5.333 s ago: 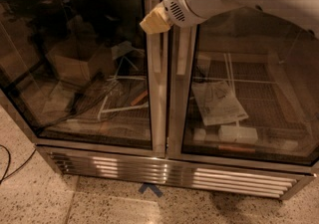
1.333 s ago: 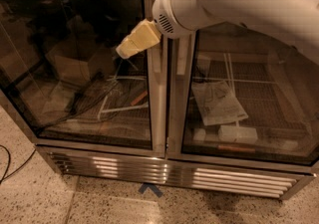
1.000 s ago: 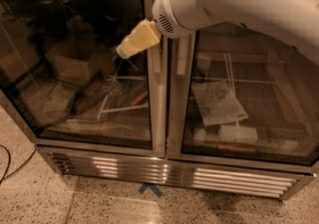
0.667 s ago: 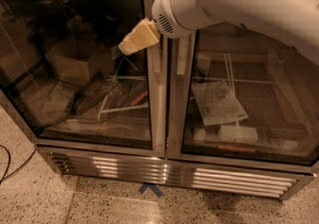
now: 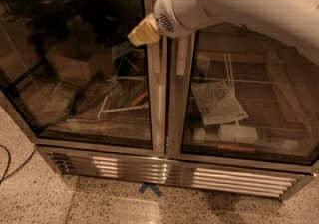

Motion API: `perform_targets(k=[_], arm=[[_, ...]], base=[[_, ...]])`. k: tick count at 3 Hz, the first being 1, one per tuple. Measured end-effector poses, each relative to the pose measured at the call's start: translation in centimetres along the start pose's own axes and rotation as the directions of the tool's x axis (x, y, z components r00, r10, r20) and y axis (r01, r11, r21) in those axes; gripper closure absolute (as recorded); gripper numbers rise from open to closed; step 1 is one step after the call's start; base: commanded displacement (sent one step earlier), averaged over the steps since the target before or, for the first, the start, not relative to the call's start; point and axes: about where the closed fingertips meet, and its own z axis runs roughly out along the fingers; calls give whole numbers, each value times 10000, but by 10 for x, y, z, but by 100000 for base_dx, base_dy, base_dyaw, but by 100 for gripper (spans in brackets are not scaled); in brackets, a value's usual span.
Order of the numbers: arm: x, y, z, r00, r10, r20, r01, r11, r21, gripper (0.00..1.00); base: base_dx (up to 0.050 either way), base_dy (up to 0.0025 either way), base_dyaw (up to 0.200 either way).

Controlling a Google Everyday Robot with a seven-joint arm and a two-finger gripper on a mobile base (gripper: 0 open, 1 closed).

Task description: Place blue chip bag into bottom drawer

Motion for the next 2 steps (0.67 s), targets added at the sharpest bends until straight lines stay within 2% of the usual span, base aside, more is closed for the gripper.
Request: perform_targets(k=[2], arm=[[-1,-4,7,10000,34,45,-34,10000,4,33]], base=[[0,0,0]])
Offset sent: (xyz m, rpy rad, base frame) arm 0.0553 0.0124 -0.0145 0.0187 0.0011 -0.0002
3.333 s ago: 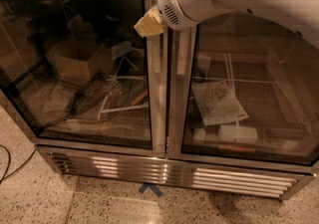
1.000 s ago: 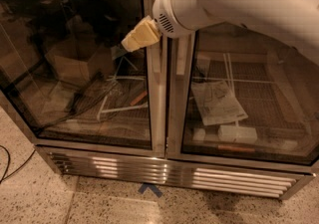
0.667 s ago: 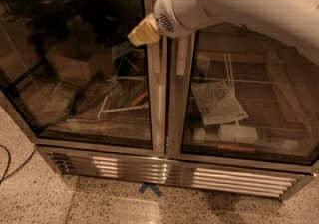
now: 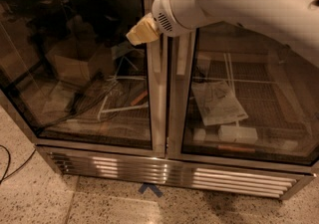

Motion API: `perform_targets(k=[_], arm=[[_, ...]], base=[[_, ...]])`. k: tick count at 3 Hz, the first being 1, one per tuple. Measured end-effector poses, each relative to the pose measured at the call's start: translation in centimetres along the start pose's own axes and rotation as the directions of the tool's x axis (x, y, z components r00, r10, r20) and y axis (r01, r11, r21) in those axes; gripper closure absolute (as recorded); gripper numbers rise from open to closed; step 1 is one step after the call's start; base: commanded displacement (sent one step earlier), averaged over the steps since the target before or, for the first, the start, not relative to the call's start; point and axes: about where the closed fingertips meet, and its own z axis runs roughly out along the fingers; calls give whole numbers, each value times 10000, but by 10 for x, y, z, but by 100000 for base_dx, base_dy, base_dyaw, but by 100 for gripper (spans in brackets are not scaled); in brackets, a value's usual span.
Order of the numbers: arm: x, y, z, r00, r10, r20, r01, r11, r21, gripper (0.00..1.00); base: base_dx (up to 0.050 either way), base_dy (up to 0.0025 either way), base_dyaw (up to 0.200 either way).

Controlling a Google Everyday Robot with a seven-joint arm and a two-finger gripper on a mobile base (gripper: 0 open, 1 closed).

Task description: Place blue chip bag into bottom drawer

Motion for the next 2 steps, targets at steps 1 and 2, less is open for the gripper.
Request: perform_targets(k=[1,2], arm=[[2,-1,1,10000,0,2,0,10000,7,40],[3,-3,3,10000,8,-5,-8,10000,23,52]], base=[[0,0,0],[0,0,0]])
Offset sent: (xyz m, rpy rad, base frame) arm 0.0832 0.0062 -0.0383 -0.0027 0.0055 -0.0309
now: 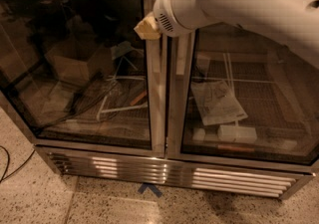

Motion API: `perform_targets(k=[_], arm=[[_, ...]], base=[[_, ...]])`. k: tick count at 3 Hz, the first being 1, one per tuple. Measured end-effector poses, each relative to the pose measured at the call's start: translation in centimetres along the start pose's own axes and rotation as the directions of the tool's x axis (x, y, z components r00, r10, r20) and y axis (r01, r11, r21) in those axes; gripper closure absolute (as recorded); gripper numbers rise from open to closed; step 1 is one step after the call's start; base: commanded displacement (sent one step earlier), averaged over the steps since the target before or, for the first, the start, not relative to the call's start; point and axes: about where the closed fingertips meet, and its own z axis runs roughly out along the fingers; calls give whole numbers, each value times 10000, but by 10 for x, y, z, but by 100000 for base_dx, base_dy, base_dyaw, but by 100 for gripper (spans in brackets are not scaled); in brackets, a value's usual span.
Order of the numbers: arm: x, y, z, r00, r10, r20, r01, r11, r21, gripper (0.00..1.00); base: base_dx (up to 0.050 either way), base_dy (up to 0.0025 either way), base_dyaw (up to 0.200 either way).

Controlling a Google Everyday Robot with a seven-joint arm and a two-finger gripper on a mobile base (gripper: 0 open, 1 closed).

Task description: Place blue chip bag into bottom drawer

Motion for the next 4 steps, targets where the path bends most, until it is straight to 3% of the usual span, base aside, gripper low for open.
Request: perform_targets(k=[2,4], arm=[[3,-5,10,10000,38,-17,-38,10000,35,68],[5,-8,15,10000,41,59,-41,10000,-30,70]], base=[[0,0,0],[0,0,0]])
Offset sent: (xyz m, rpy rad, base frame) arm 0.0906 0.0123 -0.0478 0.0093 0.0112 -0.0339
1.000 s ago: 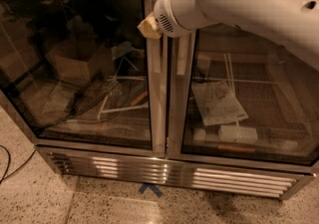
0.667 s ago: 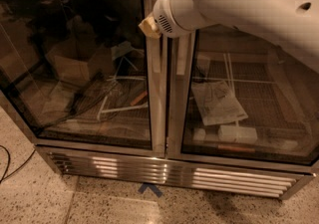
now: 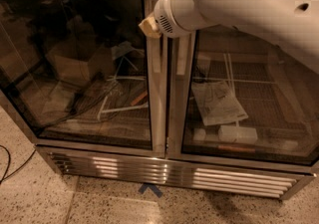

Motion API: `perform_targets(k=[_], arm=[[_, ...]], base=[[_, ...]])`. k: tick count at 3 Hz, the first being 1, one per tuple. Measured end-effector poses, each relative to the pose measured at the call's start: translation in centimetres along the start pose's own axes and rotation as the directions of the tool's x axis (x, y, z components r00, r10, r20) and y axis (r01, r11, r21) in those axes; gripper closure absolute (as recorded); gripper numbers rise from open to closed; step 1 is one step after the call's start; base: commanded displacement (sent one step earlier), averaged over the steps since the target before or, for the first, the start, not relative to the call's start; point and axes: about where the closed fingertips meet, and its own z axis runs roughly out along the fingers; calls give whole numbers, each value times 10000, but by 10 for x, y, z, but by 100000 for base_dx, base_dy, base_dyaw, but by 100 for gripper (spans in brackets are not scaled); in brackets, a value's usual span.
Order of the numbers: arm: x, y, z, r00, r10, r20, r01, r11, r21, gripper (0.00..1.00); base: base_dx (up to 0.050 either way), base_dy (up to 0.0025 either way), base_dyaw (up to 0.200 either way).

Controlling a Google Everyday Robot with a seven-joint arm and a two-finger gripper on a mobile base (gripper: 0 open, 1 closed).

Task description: Place blue chip bag into bottom drawer

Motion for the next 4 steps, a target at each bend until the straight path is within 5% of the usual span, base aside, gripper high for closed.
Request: perform_targets(k=[4], arm=[[0,3,1,9998,62,189,-57,9996,-268,70]], base=[[0,0,0]])
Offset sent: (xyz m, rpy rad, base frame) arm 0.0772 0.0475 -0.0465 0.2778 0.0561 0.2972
